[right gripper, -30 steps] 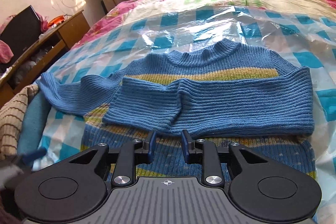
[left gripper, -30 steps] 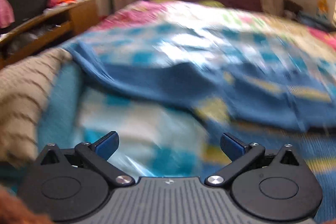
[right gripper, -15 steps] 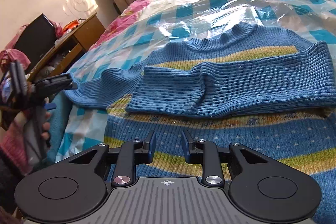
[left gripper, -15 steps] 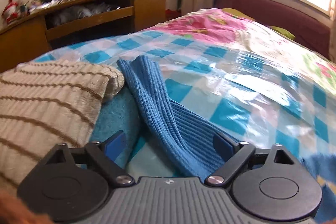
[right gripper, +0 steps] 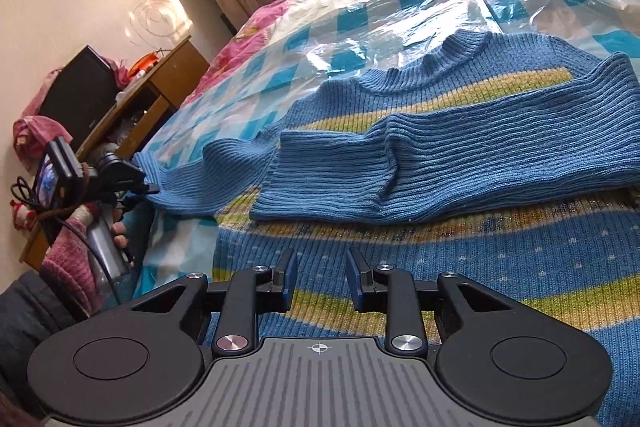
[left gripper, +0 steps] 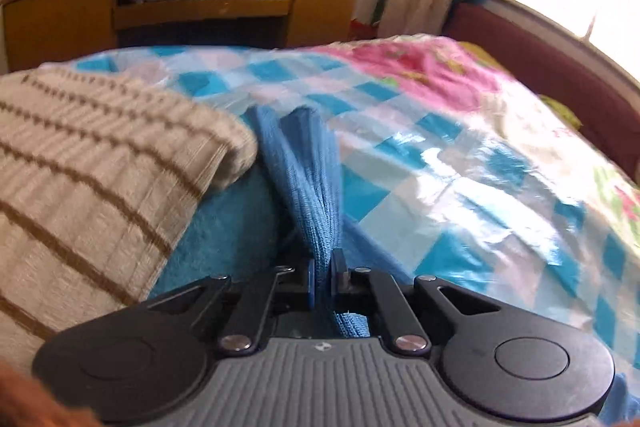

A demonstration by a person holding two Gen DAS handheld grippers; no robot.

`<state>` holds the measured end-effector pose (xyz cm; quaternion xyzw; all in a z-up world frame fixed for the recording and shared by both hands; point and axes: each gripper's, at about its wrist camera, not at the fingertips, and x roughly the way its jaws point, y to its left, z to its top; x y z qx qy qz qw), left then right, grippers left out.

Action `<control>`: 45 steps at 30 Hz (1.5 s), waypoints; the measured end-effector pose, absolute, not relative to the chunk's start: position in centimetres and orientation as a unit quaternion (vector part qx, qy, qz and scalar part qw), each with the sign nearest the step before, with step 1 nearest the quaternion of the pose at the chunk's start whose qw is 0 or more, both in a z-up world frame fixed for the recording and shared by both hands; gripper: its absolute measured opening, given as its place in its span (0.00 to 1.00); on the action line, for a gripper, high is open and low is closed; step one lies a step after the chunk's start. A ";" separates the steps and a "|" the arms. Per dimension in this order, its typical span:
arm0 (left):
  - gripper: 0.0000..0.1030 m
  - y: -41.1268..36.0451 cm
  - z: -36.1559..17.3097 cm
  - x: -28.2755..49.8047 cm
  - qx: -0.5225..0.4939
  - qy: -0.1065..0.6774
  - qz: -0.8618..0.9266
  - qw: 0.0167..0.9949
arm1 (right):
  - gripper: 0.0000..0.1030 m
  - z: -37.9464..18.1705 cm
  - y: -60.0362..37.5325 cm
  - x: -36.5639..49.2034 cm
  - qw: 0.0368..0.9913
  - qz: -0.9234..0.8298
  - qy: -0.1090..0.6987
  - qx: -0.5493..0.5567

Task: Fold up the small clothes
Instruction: 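Close the left gripper on the other sleeve cuff and lift it, then lay the sleeve across the sweater front and open the left gripper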

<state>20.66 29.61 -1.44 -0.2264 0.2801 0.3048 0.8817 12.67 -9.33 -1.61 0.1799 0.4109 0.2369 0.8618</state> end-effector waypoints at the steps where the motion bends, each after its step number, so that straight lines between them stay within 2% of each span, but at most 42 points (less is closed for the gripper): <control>1: 0.11 29.1 -1.0 20.6 -0.221 0.278 0.293 0.888 | 0.27 -1.5 -9.3 12.7 0.862 0.237 0.409 0.180; 8: 0.11 21.4 3.0 19.4 -0.200 0.261 0.104 0.939 | 0.27 -0.5 -10.1 12.0 0.869 0.227 0.400 0.183; 14: 0.13 10.4 3.4 15.9 -0.072 0.261 -0.092 0.958 | 0.27 0.3 -13.1 11.4 0.885 0.179 0.391 0.180; 18: 0.32 6.5 0.8 13.5 0.014 0.281 -0.119 0.952 | 0.27 0.0 -15.2 11.4 0.883 0.145 0.402 0.196; 25: 0.44 7.8 -1.6 10.5 -0.035 0.298 -0.100 0.949 | 0.28 -0.4 -15.1 13.4 0.871 0.132 0.422 0.216; 30: 0.44 9.0 -2.2 10.2 -0.055 0.285 -0.095 0.952 | 0.31 0.5 -13.0 15.1 0.871 0.132 0.426 0.207; 32: 0.44 9.4 -2.4 10.3 -0.070 0.285 -0.101 0.951 | 0.36 0.6 -12.5 15.8 0.869 0.124 0.428 0.214; 39: 0.45 10.9 -2.1 10.1 -0.098 0.270 -0.100 0.953 | 0.38 -0.9 -11.7 18.0 0.859 0.085 0.450 0.231; 45: 0.49 12.5 -1.9 10.3 -0.137 0.266 -0.086 0.950 | 0.38 2.2 -9.3 19.0 0.873 0.135 0.421 0.207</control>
